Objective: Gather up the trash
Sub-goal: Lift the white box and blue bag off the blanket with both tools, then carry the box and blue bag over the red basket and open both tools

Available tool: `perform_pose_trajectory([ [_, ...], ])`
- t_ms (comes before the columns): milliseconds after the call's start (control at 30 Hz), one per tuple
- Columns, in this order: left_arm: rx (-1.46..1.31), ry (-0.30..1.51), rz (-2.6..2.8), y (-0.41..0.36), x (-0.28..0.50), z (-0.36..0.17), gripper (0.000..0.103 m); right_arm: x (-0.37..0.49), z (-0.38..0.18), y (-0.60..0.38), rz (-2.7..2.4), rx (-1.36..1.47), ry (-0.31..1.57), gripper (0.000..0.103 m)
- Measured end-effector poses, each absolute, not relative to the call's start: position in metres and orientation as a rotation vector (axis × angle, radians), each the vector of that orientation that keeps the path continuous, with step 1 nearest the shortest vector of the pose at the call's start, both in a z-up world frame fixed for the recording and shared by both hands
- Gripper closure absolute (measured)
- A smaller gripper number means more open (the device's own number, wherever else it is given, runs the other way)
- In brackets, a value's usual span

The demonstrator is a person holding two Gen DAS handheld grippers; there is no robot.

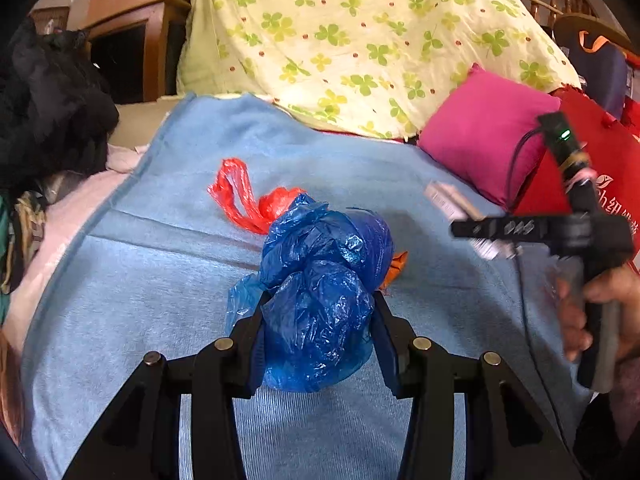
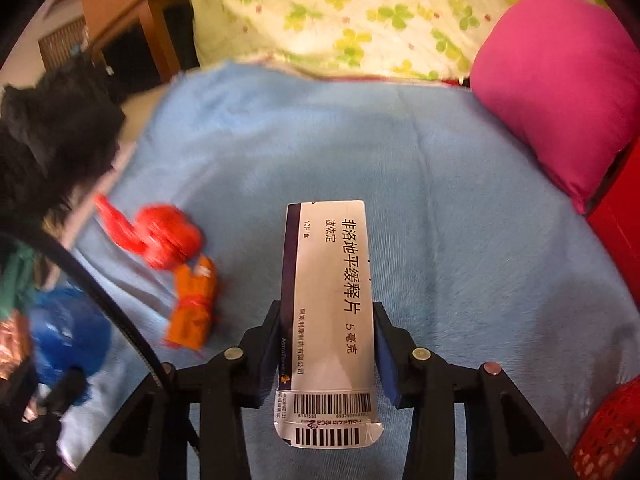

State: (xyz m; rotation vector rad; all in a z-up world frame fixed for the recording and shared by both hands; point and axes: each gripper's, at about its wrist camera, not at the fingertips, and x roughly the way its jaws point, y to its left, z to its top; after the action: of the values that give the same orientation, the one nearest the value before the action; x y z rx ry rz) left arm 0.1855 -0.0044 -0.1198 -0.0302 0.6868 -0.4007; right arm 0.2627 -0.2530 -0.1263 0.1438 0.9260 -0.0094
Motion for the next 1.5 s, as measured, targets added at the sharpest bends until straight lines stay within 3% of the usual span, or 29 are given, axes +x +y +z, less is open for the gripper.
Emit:
perform_pose_trajectory([
  [300,-0.019,0.642,-0.401,-0.025,0.128,-0.105,0.055,0.176,-0.055,-0.278,0.068,0.273,0.628,0.059],
  [600,0.146,0.569,-0.381,-0.085,0.092,-0.043,0.055,0.084,-0.014,-0.322,0.084,0.325,0.354,0.059],
  [1000,0.258,0.512,-0.361,-0.157,0.071,0.0,0.055,0.028,0.001,-0.394,0.017,0.37,0.265,0.059],
  [1500,0.358,0.462,-0.465,-0.235,0.056,0.016,0.055,-0.004,0.003,-0.445,-0.038,0.456,0.208,0.059],
])
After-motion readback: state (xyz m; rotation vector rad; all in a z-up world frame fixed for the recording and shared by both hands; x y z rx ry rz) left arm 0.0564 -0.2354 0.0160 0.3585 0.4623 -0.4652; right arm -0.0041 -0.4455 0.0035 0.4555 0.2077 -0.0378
